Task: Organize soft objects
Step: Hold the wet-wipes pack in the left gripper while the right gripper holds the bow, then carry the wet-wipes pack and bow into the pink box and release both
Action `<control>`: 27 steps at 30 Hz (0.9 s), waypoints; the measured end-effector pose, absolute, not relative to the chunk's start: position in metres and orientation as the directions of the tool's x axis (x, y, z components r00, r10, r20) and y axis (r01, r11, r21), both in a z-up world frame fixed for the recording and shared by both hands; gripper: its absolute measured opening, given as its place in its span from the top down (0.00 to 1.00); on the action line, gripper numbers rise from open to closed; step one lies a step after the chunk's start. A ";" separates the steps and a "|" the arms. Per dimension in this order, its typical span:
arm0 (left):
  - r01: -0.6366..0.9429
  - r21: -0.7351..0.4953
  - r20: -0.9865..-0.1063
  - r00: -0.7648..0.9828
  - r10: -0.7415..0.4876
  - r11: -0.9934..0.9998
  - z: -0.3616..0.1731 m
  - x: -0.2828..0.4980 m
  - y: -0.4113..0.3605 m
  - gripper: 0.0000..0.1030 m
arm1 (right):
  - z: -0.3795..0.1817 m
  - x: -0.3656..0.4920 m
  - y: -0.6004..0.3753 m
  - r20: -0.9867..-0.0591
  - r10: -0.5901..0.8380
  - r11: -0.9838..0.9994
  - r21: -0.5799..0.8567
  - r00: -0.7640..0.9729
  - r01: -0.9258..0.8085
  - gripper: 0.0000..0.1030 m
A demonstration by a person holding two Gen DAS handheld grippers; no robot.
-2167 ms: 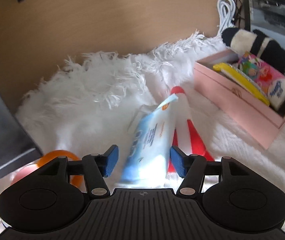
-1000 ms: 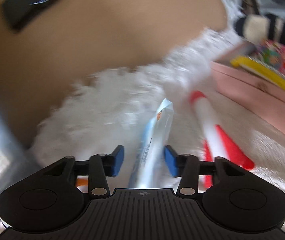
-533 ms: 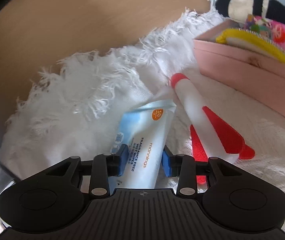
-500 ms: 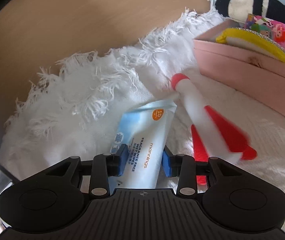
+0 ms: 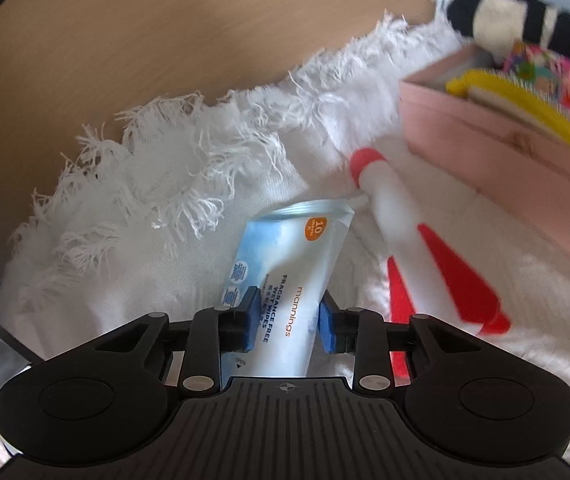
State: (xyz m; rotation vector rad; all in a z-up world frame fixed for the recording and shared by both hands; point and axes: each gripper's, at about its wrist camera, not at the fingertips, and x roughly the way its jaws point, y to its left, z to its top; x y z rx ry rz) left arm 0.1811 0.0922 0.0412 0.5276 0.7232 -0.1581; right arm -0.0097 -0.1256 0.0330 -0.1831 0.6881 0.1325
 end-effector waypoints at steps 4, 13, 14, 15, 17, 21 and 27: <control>0.282 0.434 -0.618 0.784 0.055 0.856 0.041 0.175 0.093 0.80 | 0.032 -0.010 -0.127 -0.636 0.069 0.975 -0.120 0.769 -0.187 0.33; 0.238 0.360 -0.567 0.824 0.009 0.902 0.068 0.148 0.109 0.83 | 0.029 -0.010 -0.129 -0.619 0.102 0.972 -0.106 0.779 -0.211 0.33; 0.244 0.349 -0.569 0.823 -0.003 0.905 0.071 0.143 0.109 0.84 | 0.029 -0.009 -0.129 -0.619 0.100 0.972 -0.106 0.779 -0.209 0.33; 0.252 0.336 -0.571 0.821 -0.017 0.907 0.073 0.139 0.109 0.84 | 0.029 -0.009 -0.129 -0.618 0.098 0.972 -0.108 0.780 -0.208 0.33; 0.257 0.314 -0.568 0.822 -0.036 0.914 0.077 0.123 0.107 0.84 | 0.029 -0.009 -0.129 -0.617 0.096 0.971 -0.115 0.781 -0.210 0.33; 0.265 0.268 -0.571 0.818 -0.068 0.926 0.083 0.094 0.103 0.84 | 0.030 -0.012 -0.129 -0.610 0.097 0.967 -0.130 0.787 -0.220 0.33; 0.294 0.183 -0.580 0.803 -0.139 0.938 0.094 0.051 0.093 0.85 | 0.030 -0.017 -0.128 -0.609 0.130 0.961 -0.117 0.783 -0.251 0.32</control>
